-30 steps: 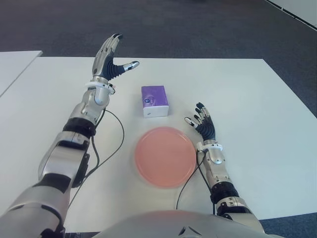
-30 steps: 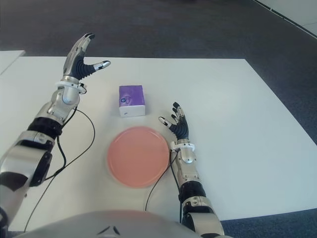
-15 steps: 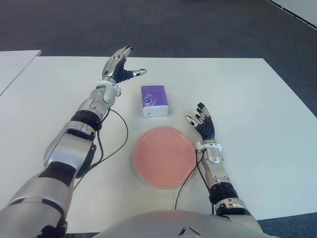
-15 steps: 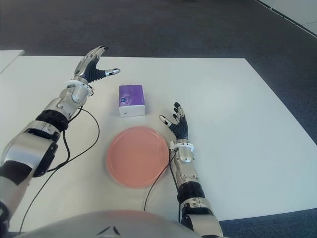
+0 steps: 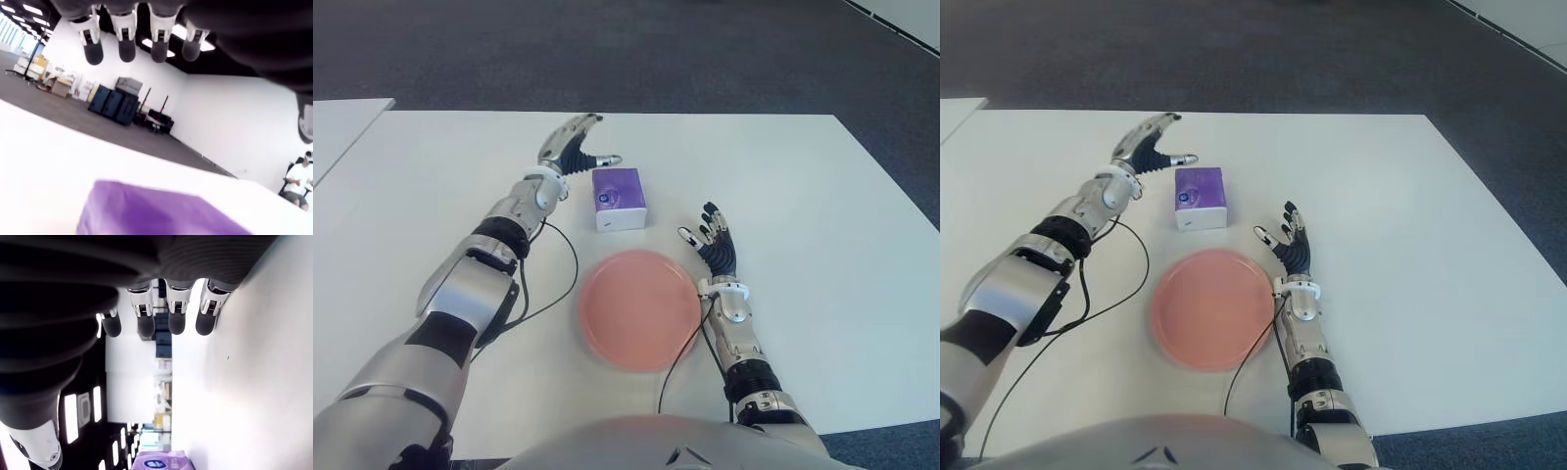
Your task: Put the tissue paper into the plate.
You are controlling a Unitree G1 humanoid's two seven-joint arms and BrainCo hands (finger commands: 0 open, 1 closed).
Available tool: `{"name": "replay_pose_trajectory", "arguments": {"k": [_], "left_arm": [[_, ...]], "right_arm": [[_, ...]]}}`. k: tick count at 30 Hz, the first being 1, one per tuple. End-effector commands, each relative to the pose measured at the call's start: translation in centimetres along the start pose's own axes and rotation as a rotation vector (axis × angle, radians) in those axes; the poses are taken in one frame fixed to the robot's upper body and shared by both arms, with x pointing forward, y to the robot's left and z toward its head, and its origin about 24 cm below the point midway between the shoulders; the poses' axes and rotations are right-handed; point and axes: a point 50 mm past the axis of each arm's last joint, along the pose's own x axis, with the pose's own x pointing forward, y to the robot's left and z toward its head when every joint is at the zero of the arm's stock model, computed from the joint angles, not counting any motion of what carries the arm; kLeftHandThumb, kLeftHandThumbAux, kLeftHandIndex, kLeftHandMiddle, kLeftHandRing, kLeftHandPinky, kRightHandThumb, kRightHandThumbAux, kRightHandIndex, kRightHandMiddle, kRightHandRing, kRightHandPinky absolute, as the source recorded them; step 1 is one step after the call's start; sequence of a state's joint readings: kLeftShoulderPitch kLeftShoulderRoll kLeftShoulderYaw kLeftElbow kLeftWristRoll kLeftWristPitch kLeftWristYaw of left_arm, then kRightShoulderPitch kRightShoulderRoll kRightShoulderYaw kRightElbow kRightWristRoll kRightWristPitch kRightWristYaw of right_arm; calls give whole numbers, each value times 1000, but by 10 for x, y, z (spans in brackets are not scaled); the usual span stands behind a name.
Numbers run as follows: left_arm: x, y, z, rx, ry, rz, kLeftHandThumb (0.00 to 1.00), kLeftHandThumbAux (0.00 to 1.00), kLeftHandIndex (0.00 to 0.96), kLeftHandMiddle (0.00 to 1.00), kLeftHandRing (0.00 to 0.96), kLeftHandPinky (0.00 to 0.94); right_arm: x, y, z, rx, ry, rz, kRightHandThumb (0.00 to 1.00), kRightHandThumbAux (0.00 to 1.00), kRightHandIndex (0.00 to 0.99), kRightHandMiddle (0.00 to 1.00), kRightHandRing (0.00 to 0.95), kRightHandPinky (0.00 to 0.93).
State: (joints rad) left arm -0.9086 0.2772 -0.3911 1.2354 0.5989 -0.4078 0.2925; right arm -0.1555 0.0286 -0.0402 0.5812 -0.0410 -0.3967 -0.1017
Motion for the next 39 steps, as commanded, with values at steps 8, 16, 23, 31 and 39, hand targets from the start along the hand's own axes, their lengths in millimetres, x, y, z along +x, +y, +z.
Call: {"name": "replay_pose_trajectory", "arguments": {"k": [8,16,23,31,39], "left_arm": [[-9,-29,-5,13,47,-156,87,373,0,0,0,0],[-12,-47,4,2,27,-210,78,362,0,0,0,0],[-15,-63,18,-15,-23,-261,61,339,0,0,0,0],[-18,-69,21,4,-60,-282,58,346,0,0,0,0],[-24,-78,18,50,-64,-308,41,340,0,0,0,0]], "right_arm": [[-19,2,-38,-2,221,-5,22,696,0,0,0,0],[-17,3,-37,8,225,-10,27,694,0,0,0,0],[-16,5,-38,18,228,-8,28,711,0,0,0,0],[-14,6,-38,21,235,-11,20,718,0,0,0,0],[-13,7,-37,15,231,-13,1,719,0,0,0,0]]}}
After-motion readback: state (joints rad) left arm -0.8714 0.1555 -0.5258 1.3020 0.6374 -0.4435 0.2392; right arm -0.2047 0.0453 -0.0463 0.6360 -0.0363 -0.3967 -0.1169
